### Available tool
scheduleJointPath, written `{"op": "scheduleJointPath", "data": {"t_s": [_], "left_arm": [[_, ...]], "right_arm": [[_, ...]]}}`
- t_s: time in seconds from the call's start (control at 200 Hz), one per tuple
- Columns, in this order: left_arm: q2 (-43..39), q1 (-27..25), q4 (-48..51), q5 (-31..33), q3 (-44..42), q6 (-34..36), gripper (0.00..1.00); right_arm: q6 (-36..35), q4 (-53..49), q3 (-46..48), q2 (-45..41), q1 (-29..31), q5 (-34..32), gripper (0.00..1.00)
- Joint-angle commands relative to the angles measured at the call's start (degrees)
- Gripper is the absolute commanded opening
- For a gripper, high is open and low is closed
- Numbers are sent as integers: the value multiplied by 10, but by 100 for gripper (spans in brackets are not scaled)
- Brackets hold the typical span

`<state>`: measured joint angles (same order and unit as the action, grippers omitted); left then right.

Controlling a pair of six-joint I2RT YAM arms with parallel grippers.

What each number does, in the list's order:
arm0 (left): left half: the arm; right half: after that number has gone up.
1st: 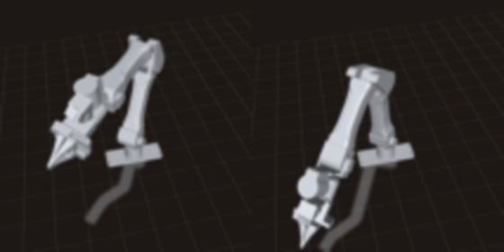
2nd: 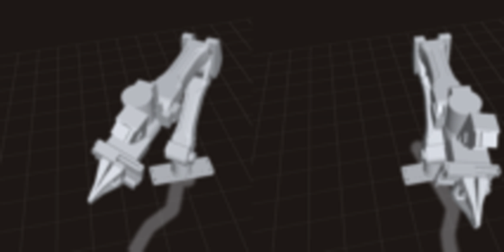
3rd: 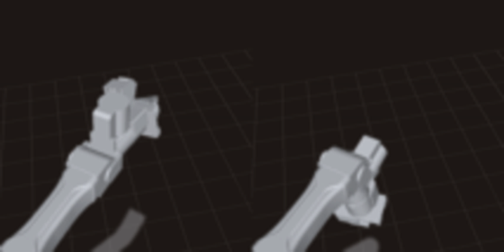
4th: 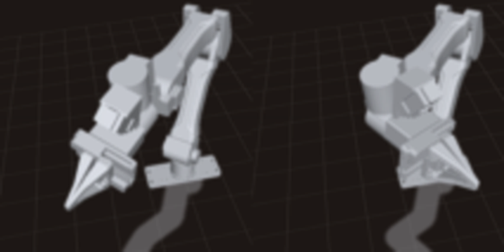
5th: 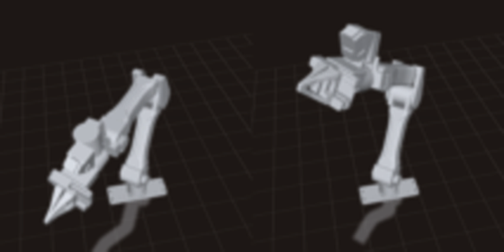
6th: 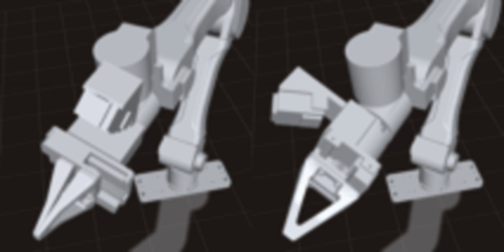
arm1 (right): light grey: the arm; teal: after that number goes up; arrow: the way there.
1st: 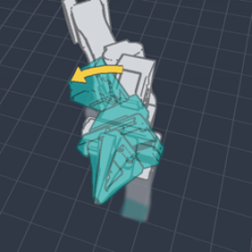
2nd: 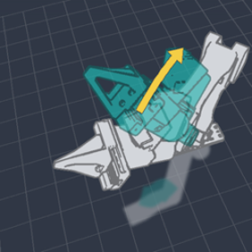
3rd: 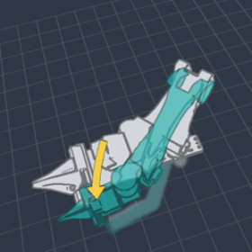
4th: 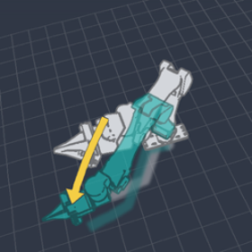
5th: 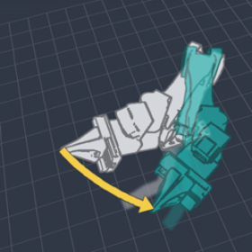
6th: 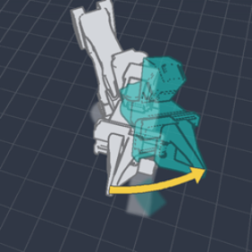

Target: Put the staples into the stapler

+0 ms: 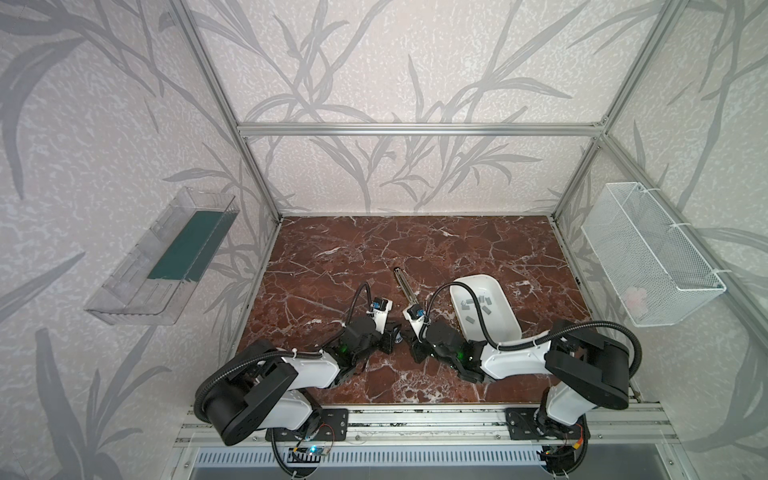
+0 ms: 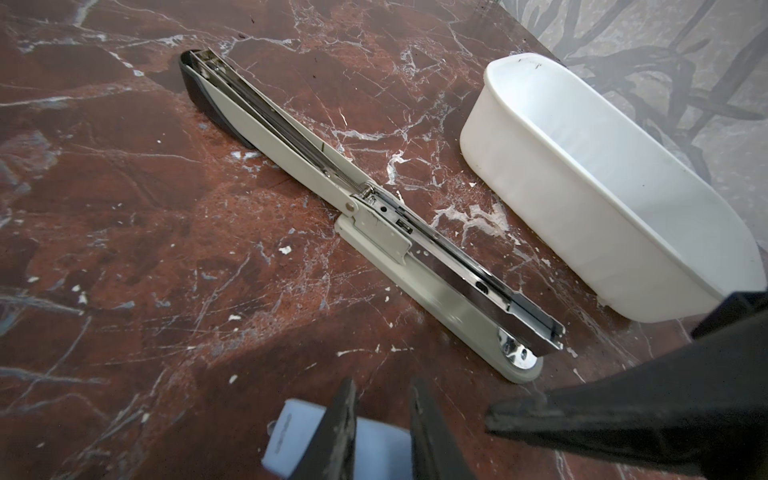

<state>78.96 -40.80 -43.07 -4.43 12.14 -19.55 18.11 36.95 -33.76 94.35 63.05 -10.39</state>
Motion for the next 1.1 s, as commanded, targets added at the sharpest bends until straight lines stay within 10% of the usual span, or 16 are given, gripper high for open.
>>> {"op": "scheduleJointPath", "data": {"t_s": [0.0, 1.094], "left_arm": [[26, -3, 11, 25, -15, 19, 24], [116, -3, -90, 21, -11, 21, 16]], "right_arm": [[-10, -9, -21, 14, 1, -2, 20], [46, -12, -46, 217, 38, -15, 12]]}}
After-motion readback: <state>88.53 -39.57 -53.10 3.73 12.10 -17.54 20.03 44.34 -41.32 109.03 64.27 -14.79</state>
